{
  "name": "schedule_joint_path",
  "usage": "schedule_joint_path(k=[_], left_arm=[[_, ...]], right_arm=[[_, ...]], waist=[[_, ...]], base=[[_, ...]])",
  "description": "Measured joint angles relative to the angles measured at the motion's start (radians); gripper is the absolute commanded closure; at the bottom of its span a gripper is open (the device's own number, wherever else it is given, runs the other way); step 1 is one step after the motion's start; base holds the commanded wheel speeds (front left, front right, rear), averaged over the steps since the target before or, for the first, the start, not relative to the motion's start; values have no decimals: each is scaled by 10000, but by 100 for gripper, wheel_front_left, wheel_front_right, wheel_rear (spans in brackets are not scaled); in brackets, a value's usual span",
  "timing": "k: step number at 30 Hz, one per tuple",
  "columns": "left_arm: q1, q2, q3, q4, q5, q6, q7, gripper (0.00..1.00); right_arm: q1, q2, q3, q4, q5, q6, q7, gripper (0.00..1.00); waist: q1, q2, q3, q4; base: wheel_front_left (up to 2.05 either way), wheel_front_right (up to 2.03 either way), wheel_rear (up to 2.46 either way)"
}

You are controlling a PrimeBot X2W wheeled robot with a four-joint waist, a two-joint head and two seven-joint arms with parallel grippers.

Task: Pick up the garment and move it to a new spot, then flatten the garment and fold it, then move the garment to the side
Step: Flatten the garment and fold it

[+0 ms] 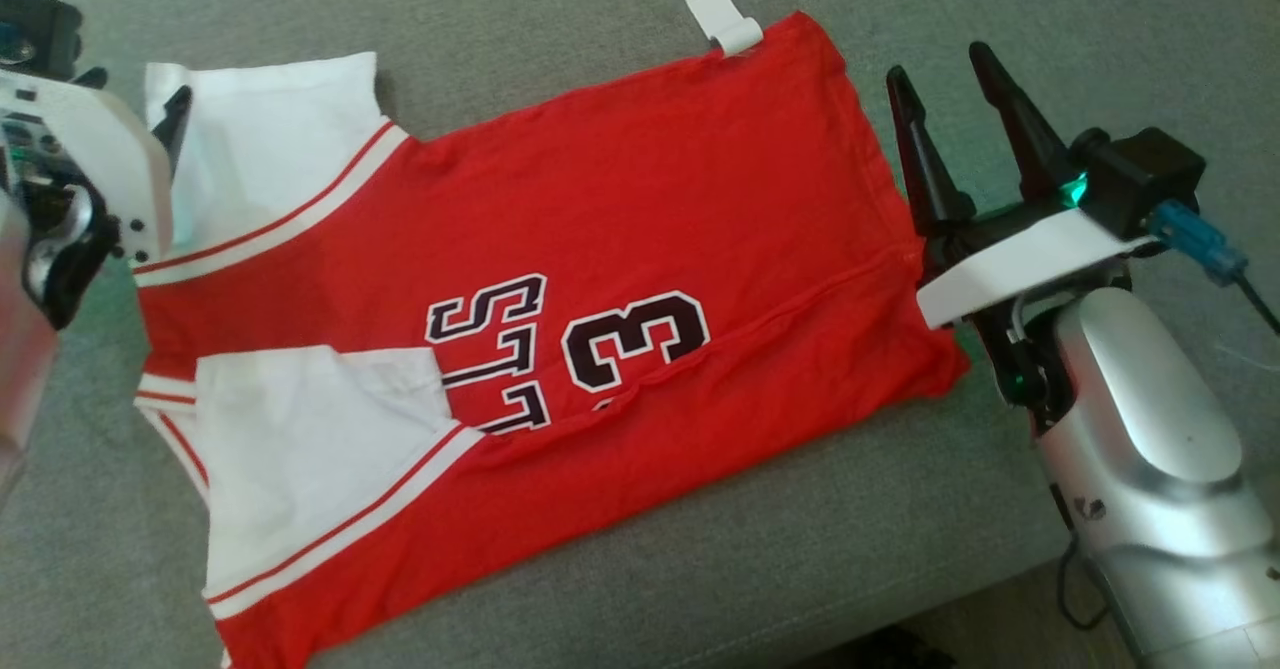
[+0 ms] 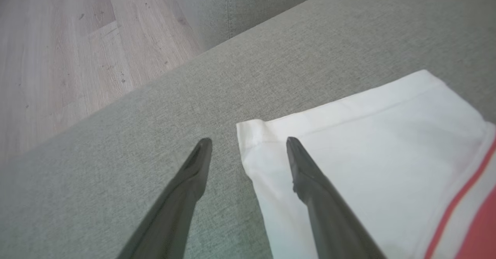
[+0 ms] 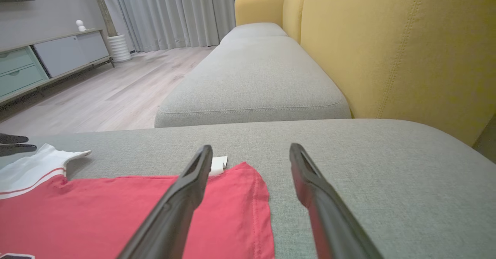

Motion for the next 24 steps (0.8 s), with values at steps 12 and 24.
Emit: schedule_joint_path(k=[12,24], left_arm=[[-586,-6,-573,1127,-878,0,92,0],[-1071,-56,-1072,1331,-1645,0,633,66]], right_arm=[[-74,2,104,71,119,0,-128,0],[-133,48,-12,293,115,0,-165,0]], waist=[[-1,0,306,-263],[-1,0,455,-264]], base=[[0,0,0],[0,0,0]])
